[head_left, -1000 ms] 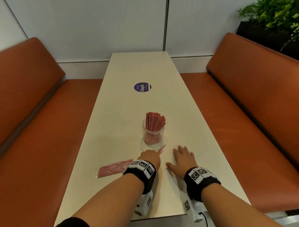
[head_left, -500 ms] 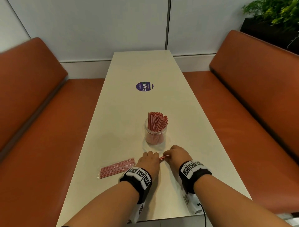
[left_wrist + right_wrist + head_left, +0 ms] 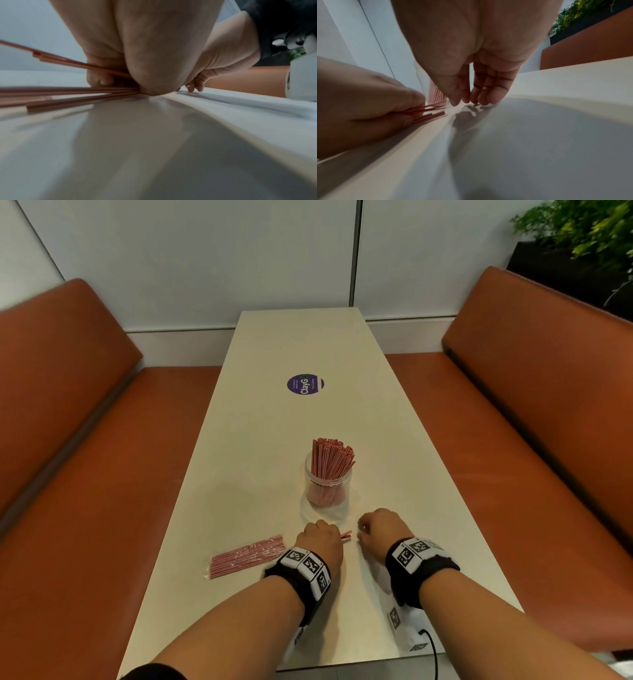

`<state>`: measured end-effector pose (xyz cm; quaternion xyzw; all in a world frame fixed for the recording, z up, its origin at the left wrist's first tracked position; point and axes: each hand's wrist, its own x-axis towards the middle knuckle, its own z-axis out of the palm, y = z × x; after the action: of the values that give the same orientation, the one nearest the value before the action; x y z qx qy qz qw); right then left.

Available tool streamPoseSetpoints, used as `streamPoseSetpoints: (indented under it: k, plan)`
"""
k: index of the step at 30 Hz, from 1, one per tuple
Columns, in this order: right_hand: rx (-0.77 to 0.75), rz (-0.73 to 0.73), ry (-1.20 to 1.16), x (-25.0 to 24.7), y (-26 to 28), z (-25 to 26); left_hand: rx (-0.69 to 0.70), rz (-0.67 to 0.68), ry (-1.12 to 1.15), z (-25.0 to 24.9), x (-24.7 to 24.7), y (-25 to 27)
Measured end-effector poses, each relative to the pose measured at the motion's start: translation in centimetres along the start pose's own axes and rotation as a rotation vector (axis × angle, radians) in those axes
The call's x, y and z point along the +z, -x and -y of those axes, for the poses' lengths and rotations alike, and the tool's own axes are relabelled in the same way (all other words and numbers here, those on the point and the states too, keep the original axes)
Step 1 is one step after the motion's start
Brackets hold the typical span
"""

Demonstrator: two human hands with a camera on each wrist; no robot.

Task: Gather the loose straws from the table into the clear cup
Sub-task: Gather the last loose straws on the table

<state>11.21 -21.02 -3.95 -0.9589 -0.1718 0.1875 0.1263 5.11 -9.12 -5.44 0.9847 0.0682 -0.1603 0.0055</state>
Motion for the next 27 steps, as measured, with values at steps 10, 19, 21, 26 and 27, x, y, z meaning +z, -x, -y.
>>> streamPoseSetpoints:
  k: [10, 19, 21, 26, 27]
  plan:
    - [-0.080, 0.097, -0.266, -1.4, 0.9, -0.2, 0.199, 0.049, 0.512, 2.5, -5.4, 0.8]
    - [-0.254, 0.402, -0.884, -4.0, 1.0, 4.2, 0.047, -0.061, 1.667, 2.5, -10.0, 0.4]
    - [-0.234, 0.410, -0.924, -4.2, 0.7, 4.4, 0.062, -0.041, 1.757, 3.0, -10.3, 0.1]
    - [-0.246, 0.308, -0.753, -4.7, -0.2, 5.1, 0.083, -0.082, 1.635, 5.0, -11.7, -0.7]
    - [-0.259, 0.266, -0.653, -4.9, -0.4, 5.2, 0.098, -0.084, 1.530, 5.4, -12.0, -0.9]
